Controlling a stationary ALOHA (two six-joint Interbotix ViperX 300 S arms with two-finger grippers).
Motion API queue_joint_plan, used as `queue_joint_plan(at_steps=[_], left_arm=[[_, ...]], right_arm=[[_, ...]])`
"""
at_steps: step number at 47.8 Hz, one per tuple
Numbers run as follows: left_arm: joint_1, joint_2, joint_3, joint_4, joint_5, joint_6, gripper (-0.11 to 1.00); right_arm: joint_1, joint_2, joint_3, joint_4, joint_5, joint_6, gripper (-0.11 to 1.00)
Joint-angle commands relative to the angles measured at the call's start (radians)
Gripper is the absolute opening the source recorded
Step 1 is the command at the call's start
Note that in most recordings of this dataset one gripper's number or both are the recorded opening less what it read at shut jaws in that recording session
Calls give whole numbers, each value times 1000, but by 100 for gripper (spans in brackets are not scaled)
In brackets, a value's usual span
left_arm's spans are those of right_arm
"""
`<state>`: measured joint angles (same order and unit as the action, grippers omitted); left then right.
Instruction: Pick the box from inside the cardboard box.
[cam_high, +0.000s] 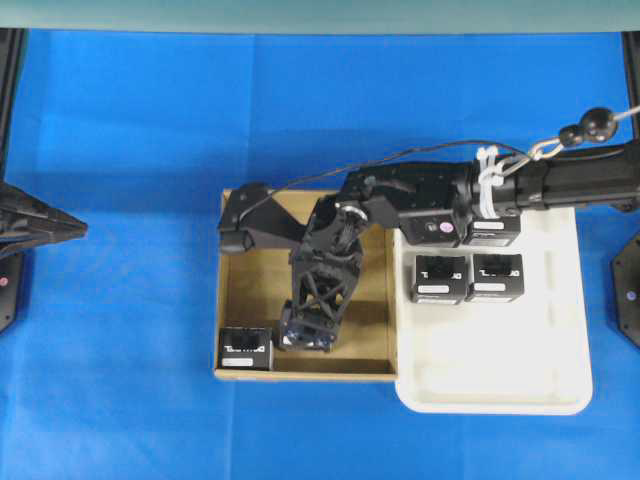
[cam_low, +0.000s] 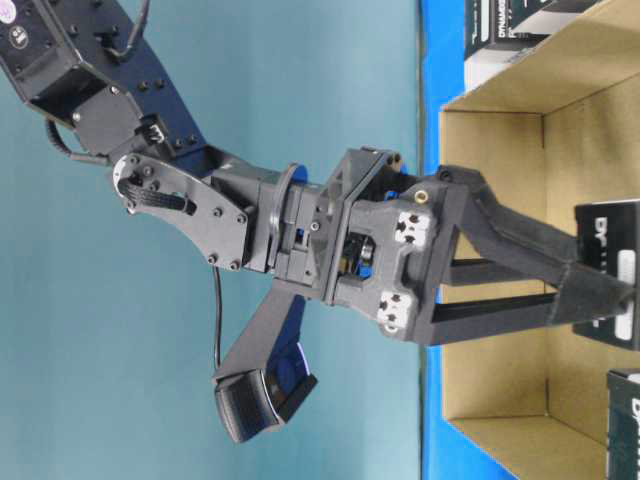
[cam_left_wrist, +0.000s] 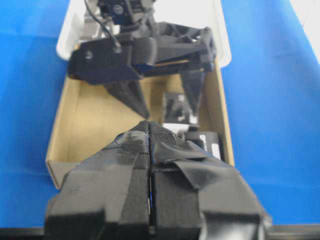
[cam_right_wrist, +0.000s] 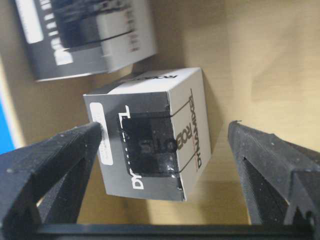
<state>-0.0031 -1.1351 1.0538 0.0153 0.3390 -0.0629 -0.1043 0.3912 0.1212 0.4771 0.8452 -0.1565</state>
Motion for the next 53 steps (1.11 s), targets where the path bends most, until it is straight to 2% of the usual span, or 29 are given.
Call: queue_joint_plan(at_steps=[1, 16, 28, 42, 53], left_arm=[[2, 6, -25, 2, -6, -2, -7], [2, 6, -25, 2, -8, -2, -7], [2, 8, -26, 2, -8, -2, -7], [5, 6, -25, 2, -6, -3, -7], [5, 6, -25, 2, -8, -2, -7]], right_arm=[[-26, 5, 2, -23, -6, -9, 100], [-87, 5, -6, -55, -6, -61, 100], [-120, 8, -20, -104, -3, -77, 100], [-107, 3, -51, -101, 6, -75, 100], [-98, -28, -135, -101, 103, -64, 100]])
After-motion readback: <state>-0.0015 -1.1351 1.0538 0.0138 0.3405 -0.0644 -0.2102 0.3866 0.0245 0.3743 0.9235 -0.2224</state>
